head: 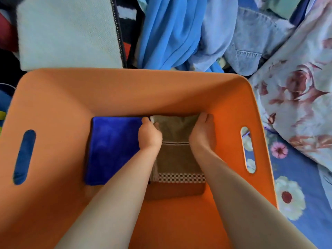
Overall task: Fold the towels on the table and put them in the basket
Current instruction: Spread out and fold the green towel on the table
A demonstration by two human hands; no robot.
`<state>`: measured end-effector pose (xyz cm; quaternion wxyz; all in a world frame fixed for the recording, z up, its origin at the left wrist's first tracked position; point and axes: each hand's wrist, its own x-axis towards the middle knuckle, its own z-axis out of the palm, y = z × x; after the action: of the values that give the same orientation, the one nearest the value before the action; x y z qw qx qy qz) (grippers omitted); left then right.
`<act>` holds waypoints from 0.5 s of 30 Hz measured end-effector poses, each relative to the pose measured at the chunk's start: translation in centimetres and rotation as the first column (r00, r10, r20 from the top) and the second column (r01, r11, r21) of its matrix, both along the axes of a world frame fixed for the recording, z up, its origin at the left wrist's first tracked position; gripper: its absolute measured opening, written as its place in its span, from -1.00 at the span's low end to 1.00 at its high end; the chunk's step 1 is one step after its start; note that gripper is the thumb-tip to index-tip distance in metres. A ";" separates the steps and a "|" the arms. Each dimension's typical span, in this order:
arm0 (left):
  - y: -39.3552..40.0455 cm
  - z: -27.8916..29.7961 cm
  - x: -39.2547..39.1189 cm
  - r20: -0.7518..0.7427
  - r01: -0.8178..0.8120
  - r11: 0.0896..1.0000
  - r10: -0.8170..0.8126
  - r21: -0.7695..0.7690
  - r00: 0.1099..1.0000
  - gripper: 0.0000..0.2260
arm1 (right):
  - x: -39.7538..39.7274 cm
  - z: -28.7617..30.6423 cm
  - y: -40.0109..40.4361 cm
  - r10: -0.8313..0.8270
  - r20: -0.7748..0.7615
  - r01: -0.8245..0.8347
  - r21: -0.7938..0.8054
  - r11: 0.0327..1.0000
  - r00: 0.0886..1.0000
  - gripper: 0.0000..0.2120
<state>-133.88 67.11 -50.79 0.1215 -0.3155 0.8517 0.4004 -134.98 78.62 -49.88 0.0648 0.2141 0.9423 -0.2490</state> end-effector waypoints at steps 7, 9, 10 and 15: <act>-0.5 -3.7 2.0 -0.298 0.367 0.684 -0.650 -0.631 0.699 -0.71 | 3.6 -3.7 1.0 0.488 0.078 -0.493 0.188 0.849 0.869 -0.52; -0.6 -5.0 3.0 -0.131 0.533 0.518 -0.788 -0.669 0.601 -0.66 | 3.6 -3.7 1.2 0.506 0.126 -0.521 0.194 0.831 0.853 -0.53; -0.8 -5.1 3.1 -0.016 0.608 0.472 -0.798 -0.638 0.603 -0.60 | 3.5 -4.1 1.5 0.525 0.157 -0.547 0.183 0.817 0.836 -0.52; -0.8 -4.8 2.7 0.200 0.741 0.455 -0.770 -0.494 0.606 -0.47 | 2.9 -4.7 1.4 0.510 0.259 -0.556 0.152 0.817 0.820 -0.48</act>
<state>-131.16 66.28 -55.54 0.1717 0.0851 0.9796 0.0608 -132.12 80.05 -54.62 0.2054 -0.0293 0.9740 -0.0907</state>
